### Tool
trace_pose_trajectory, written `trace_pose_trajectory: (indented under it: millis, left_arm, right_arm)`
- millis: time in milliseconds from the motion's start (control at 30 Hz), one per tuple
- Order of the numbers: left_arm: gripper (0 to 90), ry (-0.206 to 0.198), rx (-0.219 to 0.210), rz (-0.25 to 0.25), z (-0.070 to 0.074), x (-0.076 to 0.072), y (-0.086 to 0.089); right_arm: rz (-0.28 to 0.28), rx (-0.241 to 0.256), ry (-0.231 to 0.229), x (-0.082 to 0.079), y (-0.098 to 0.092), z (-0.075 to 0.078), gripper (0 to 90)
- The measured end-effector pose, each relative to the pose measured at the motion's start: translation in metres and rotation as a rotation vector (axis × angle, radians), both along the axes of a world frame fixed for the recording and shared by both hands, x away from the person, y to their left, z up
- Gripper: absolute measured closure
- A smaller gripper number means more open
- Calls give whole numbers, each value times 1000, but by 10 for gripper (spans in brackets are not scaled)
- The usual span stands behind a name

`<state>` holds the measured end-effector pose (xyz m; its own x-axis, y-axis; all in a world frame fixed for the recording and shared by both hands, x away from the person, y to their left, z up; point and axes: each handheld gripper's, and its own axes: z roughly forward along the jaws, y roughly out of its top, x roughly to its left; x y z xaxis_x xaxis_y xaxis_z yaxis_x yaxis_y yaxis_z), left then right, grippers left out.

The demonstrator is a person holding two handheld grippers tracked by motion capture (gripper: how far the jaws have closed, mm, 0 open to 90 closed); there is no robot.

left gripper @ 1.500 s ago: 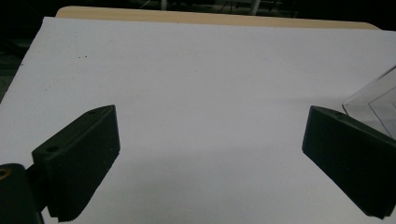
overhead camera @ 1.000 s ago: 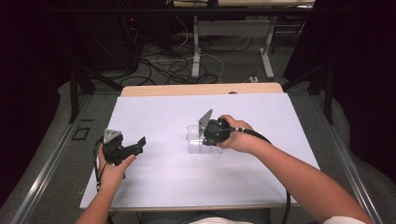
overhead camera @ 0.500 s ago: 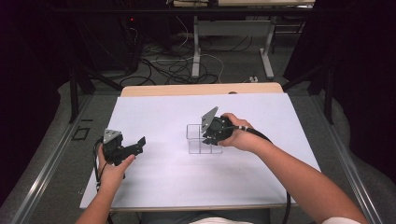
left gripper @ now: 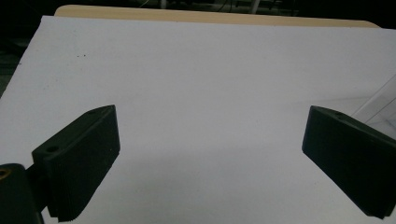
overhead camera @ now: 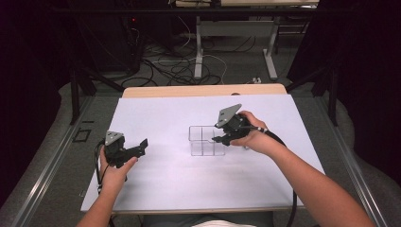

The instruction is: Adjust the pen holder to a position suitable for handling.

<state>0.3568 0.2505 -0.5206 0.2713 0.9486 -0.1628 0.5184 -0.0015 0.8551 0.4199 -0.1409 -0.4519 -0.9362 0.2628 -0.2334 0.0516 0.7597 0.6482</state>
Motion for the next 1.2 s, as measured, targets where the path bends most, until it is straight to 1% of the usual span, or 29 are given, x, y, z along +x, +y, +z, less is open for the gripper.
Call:
trace_pose_trajectory:
  millis: [33, 67, 100, 133, 167, 200, 233, 267, 300, 333, 400, 433, 467, 500, 533, 567, 600, 633, 667, 700, 733, 800, 867, 900, 1133, 1167, 1200]
  left_arm:
    - [42, 2, 0, 1, 0, 0, 0]
    - [42, 2, 1, 0, 0, 0, 0]
    - [42, 2, 1, 1, 0, 0, 0]
    - [42, 2, 2, 1, 0, 0, 0]
    - [42, 2, 2, 2, 0, 0, -1]
    - [42, 2, 3, 2, 0, 0, -1]
    - [42, 2, 3, 2, 0, 0, -1]
    - [42, 2, 4, 1, 0, 0, -1]
    - [42, 3, 3, 1, 0, 0, -1]
    - [42, 2, 2, 0, 0, 0, -1]
    - [42, 5, 7, -3, 0, 0, -1]
    - [42, 5, 6, -1, 0, 0, -2]
    - [42, 6, 7, -2, -1, 0, -2]
    - [42, 5, 8, 0, -1, 0, -2]
    - [42, 5, 8, 0, -1, 0, -3]
    - [42, 6, 8, -2, -1, 0, -3]
    - [42, 9, 8, -1, -1, 0, -3]
    - [42, 9, 8, -1, -1, 0, -3]
    - [42, 9, 9, -2, -1, 0, -3]
    - [42, 8, 10, -2, -1, 0, -3]
    - [42, 11, 11, -3, -1, 0, -4]
    - [42, 11, 12, -3, -1, 0, -4]
    - [42, 15, 9, -2, -2, 0, -4]
    - [42, 15, 9, -2, -2, 0, -5]
    - [43, 17, 9, -2, -2, 0, -5]
    - [44, 17, 9, -2, -2, 0, -4]
    - [44, 17, 9, -2, -2, 0, -4]
  right_arm:
    - [0, 0, 0, 0, 0, 0, 463]
    - [-20, 6, -11, 0, -8, 3, 448]
    - [-32, 6, -20, 1, -13, 4, 441]
    - [-32, 6, -20, 1, -13, 4, 441]
    - [-34, 4, -21, 2, -17, 4, 434]
    - [-43, 0, -27, 2, -21, 5, 431]
    - [-58, -10, -35, 3, -29, 5, 418]
    - [-62, -18, -41, 4, -33, 5, 411]
    - [-62, -18, -41, 4, -33, 5, 411]
    - [-66, -29, -53, 4, -37, 4, 403]
    - [-71, -53, -61, 4, -45, 3, 401]
    - [-79, -81, -73, 6, -53, 1, 401]
    - [-82, -96, -76, 6, -56, 0, 401]
    - [-82, -96, -76, 6, -56, 0, 401]
    - [-84, -114, -81, 7, -59, -1, 402]
    - [-88, -147, -86, 8, -65, -4, 405]
    - [-88, -147, -86, 8, -65, -4, 405]
    - [-90, -175, -82, 9, -70, -6, 408]
    - [-90, -186, -84, 10, -72, -8, 412]
    - [-90, -186, -84, 10, -72, -8, 412]
    - [-101, -209, -79, 11, -75, -10, 423]
    - [-96, -206, -77, 12, -76, -12, 425]
    - [-93, -242, -82, 13, -78, -14, 428]
    - [-83, -252, -81, 15, -79, -17, 433]
    - [-88, -285, -80, 18, -81, -24, 445]
    - [-77, -297, -95, 19, -81, -24, 455]
    - [-77, -297, -95, 19, -81, -24, 455]
